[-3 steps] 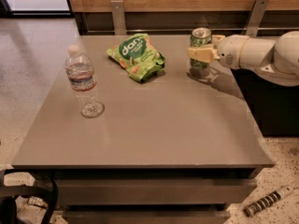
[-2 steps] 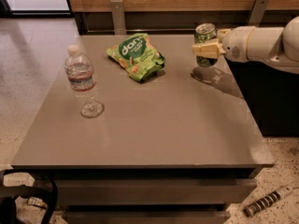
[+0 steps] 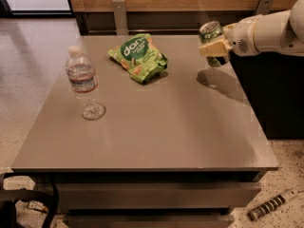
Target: Knock green can over
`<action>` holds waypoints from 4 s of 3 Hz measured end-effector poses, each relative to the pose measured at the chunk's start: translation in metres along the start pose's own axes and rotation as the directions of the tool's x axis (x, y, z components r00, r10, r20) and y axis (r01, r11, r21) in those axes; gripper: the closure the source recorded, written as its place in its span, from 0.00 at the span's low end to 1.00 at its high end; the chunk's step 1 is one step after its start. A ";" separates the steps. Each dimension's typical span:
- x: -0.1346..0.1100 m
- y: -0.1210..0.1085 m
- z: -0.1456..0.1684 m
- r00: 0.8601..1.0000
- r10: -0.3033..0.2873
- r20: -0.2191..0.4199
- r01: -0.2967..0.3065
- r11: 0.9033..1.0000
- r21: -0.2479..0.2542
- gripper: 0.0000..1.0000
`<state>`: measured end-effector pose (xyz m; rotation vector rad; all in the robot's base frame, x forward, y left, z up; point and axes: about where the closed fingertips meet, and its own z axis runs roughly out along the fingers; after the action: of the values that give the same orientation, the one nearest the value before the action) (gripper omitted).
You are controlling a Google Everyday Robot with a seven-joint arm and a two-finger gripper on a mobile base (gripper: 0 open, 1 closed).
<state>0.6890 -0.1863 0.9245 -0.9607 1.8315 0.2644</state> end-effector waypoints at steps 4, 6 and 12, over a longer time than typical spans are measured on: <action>0.027 0.045 0.046 0.948 -0.143 -0.284 0.097 0.981 -0.169 1.00; 0.048 0.064 0.066 0.903 -0.183 -0.388 0.091 0.966 -0.243 1.00; 0.051 0.071 0.074 0.890 -0.197 -0.412 0.083 0.957 -0.279 0.12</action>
Offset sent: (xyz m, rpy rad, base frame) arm -0.0111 0.0208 -0.0199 -0.2823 0.1244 0.0479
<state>0.6795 -0.1224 0.8295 -1.4196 2.1542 0.2074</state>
